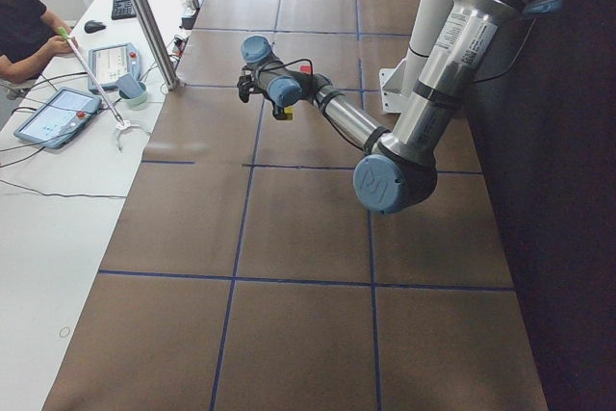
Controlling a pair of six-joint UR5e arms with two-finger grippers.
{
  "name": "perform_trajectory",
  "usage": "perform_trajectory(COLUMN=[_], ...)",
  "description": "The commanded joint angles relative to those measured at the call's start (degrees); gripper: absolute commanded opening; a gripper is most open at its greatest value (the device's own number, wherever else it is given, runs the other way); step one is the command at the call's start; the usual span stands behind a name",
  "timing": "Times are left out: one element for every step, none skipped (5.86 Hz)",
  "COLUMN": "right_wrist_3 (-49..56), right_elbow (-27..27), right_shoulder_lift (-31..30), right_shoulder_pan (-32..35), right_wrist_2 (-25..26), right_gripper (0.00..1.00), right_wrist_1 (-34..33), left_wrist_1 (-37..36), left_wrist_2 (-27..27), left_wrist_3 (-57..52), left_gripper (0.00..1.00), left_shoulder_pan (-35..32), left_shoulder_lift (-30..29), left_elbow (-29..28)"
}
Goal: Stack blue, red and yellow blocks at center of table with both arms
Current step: 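Carry the yellow cube with the left gripper above the red cube, then lower the yellow cube onto the red cube and open the left gripper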
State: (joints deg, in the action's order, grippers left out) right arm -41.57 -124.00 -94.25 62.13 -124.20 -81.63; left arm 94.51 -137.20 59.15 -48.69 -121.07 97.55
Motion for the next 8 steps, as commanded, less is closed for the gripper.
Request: perform_trajectory(right_wrist_3=[10.06, 12.89, 13.27, 13.27, 13.27, 13.19, 13.18, 13.18], right_elbow=[3.23, 3.85, 3.77, 3.77, 3.68, 3.6, 3.86, 3.86], right_shoulder_lift=[-2.07, -3.21, -3.57, -3.66, -3.66, -3.75, -3.92, -4.01], right_shoulder_pan=[5.61, 6.86, 7.39, 7.48, 7.57, 7.57, 7.48, 7.48], right_wrist_2=[-3.14, -3.16, -3.24, -3.42, -3.42, -4.29, -4.3, -4.3], right_gripper=[1.0, 1.0, 1.0, 1.0, 1.0, 1.0, 1.0, 1.0], right_wrist_1=[0.07, 0.16, 0.16, 0.25, 0.25, 0.42, 0.6, 0.6], left_wrist_1=[-11.32, -13.8, -14.78, -14.79, -14.79, -14.88, -14.88, -14.79], left_wrist_2=[7.87, 8.69, 11.57, 15.34, 15.47, 15.55, 15.64, 17.56], left_wrist_3=[0.0, 0.09, 1.05, 3.49, 3.86, 3.87, 3.95, 3.87], left_gripper=[0.0, 0.0, 0.0, 0.0, 0.0, 0.0, 0.0, 0.0], left_shoulder_pan=[8.14, 8.7, 11.14, 15.25, 15.47, 15.56, 15.56, 15.56], left_shoulder_lift=[-14.91, -22.11, -25.67, -26.57, -26.41, -26.41, -26.32, -26.32], left_elbow=[-2.6, -9.93, -13.92, -14.83, -14.93, -15.36, -15.37, -15.37])
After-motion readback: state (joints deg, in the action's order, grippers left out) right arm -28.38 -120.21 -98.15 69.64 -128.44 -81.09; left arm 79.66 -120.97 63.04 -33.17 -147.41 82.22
